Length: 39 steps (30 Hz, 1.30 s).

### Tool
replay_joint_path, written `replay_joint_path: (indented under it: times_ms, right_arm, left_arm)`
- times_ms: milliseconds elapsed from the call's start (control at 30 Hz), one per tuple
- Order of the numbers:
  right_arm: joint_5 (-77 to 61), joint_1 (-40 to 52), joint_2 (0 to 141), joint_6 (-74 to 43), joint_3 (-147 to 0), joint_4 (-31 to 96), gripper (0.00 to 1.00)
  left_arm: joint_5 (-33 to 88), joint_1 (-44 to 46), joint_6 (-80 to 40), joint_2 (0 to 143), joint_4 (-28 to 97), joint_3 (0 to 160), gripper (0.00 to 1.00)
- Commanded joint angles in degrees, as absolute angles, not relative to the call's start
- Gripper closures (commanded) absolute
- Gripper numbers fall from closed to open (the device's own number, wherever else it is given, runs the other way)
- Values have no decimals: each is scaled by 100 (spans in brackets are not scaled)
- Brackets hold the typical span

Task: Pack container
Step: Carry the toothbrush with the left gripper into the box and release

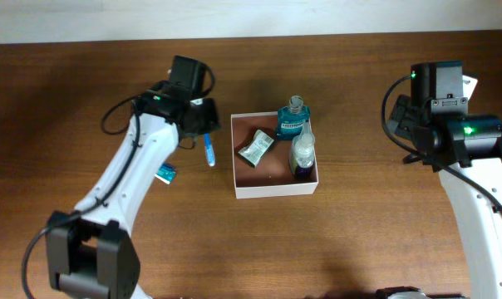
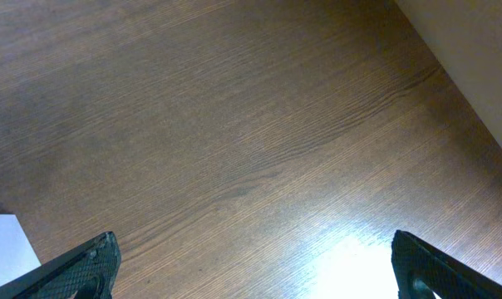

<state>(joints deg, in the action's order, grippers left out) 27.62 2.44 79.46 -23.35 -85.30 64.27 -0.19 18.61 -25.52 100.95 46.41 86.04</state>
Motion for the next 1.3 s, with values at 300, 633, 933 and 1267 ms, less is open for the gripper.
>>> replay_joint_path:
  times_ms: [300,633,933,1267]
  right_arm:
    - [2856,217,7948,-2342,-8582,6414,1]
    - [2853,217,7948,-2342,-8582,6414,1]
    - [2856,217,7948,-2342,-8582,6414,1]
    - [2853,217,7948,-2342,-8582,6412,1]
  left_arm:
    - [467,3304,-2222,9988,3815,8726,97]
    - [296,3522,-1955,10460,4254,8726,97]
    - [-1,3520,-1942,10506,4370,8726,92]
    - [-3,3395,-1942,10492,4447,8818,6]
